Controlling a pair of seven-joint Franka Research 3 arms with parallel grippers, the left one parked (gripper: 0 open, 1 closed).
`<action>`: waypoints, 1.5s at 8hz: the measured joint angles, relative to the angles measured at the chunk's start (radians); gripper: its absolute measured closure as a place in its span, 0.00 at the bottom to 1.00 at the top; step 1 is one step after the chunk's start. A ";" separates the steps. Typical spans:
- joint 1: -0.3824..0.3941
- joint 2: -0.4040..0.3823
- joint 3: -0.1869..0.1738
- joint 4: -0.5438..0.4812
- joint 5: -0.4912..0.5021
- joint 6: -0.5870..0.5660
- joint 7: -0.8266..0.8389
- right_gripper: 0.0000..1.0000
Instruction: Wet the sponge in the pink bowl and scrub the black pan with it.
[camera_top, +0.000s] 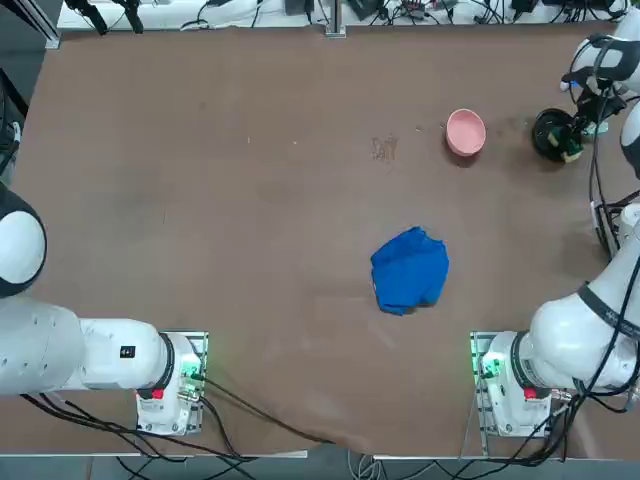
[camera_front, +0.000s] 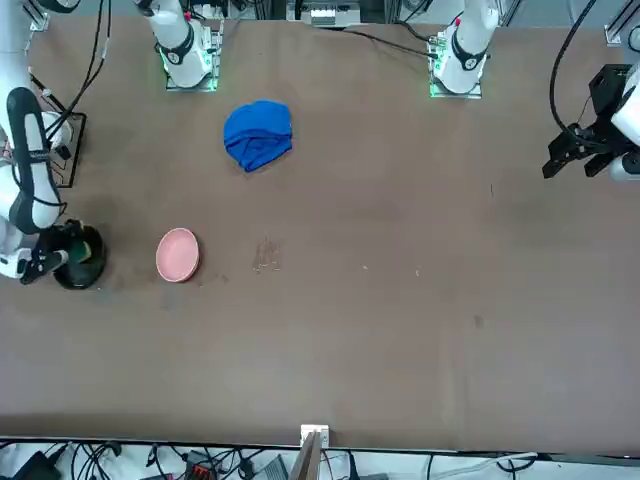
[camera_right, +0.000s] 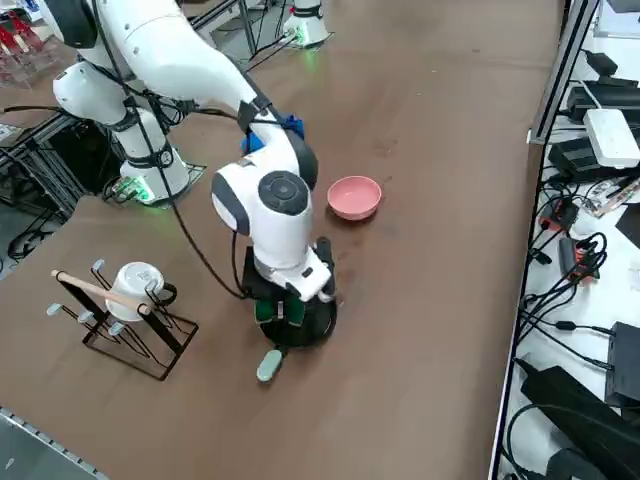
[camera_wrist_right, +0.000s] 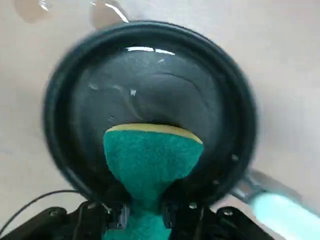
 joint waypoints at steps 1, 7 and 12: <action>-0.009 0.007 0.000 0.009 -0.017 0.015 -0.001 0.65; 0.008 0.065 0.025 0.070 -0.018 0.100 0.000 0.65; 0.032 0.056 0.067 0.079 0.032 -0.055 0.003 0.65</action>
